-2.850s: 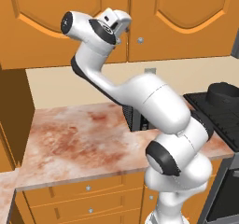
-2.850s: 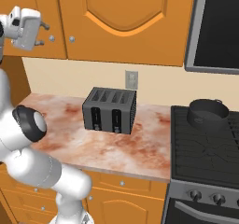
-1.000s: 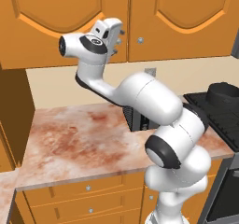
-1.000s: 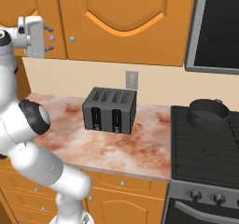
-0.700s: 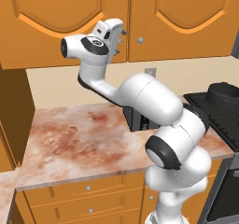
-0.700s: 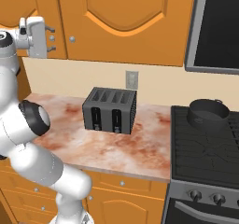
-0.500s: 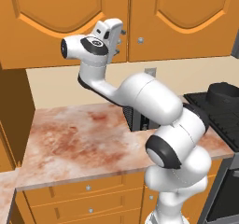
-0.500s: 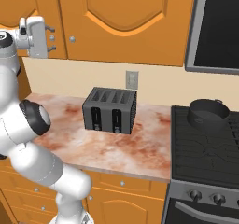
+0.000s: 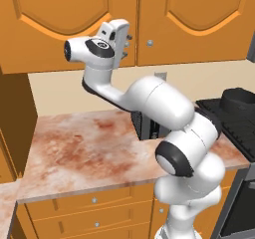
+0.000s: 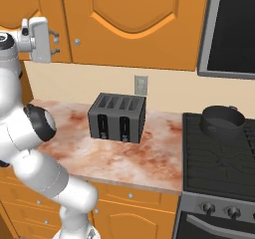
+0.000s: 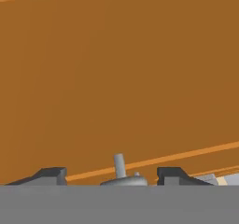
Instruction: Open the cabinet and move the ladle to the pot. Then close the cabinet.
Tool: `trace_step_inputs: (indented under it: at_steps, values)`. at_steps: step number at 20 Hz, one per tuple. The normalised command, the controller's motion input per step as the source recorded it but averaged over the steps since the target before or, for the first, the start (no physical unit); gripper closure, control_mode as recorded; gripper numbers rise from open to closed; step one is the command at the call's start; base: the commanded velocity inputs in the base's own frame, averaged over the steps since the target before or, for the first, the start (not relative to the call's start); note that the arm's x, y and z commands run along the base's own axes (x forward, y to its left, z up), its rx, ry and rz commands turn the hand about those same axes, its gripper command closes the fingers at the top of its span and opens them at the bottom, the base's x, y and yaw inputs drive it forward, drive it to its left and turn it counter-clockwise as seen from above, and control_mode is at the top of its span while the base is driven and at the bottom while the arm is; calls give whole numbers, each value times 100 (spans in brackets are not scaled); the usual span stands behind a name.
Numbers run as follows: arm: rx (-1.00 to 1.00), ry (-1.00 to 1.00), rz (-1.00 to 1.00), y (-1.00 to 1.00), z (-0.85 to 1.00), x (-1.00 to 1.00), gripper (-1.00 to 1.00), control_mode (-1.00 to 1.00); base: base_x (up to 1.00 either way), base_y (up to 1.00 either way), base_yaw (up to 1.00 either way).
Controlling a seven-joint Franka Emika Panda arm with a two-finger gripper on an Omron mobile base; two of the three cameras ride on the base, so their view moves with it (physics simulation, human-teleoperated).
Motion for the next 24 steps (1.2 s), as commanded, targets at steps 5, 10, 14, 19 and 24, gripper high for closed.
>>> trace_step_inputs:
  at_steps: [5,10,14,19,24]
  values:
    - [0,0,0,2,0,36,100,-100,0,0,0]
    - [-1,0,0,4,0,7,100,-100,0,0,0]
    - [-1,0,0,26,0,-16,100,-100,0,0,0]
    - [-1,0,-1,44,-1,-63,100,-100,0,0,0]
    - [0,0,-1,51,-3,-92,100,-100,0,0,0]
